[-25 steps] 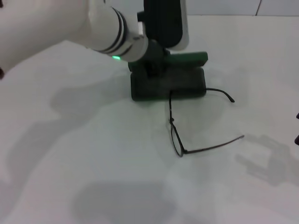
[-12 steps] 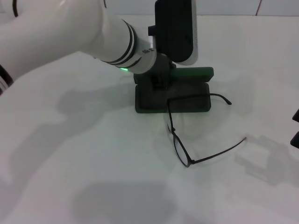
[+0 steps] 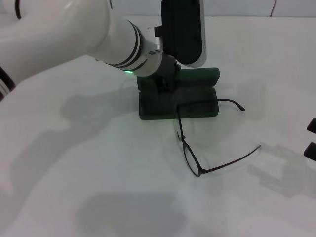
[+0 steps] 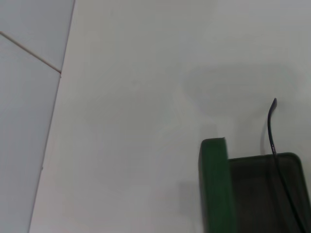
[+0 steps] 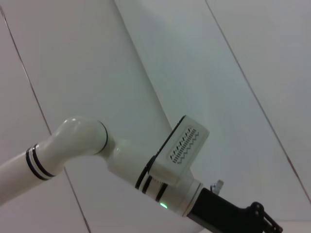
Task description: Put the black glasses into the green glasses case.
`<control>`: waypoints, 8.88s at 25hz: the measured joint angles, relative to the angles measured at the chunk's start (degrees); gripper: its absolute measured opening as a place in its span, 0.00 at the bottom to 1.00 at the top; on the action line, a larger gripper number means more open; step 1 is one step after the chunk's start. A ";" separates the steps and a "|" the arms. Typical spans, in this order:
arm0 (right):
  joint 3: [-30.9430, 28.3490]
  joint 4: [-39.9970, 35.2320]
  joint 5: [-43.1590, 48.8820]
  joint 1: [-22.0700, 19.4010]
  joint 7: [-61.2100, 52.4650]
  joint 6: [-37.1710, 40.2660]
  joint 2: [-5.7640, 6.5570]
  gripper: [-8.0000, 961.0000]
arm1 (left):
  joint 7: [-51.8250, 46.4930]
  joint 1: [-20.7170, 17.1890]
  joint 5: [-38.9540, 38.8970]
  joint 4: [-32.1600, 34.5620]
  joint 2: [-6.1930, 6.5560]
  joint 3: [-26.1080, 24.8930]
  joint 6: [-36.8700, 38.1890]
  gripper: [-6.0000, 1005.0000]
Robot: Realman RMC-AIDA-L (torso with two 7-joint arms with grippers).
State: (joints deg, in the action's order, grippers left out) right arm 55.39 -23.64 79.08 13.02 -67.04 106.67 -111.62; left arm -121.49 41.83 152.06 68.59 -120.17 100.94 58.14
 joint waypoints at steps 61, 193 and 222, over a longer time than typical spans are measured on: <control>33.77 -19.91 40.42 47.73 -87.12 -29.08 -4.57 0.71 | 36.15 -27.05 -56.61 0.61 1.40 -45.90 43.39 0.46; 22.31 -30.45 1.81 11.69 -15.05 -0.18 -4.49 0.12 | 58.62 -11.47 -85.29 -46.66 0.19 -35.92 56.56 0.04; 22.39 -25.18 0.29 12.88 -15.66 -0.60 -4.30 0.12 | 58.92 -9.50 -83.81 -45.91 0.12 -24.78 52.17 0.04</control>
State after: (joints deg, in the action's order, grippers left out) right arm 77.77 -48.82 79.36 25.89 -82.70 106.08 -115.92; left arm -62.57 32.33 68.26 22.67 -120.05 76.16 110.31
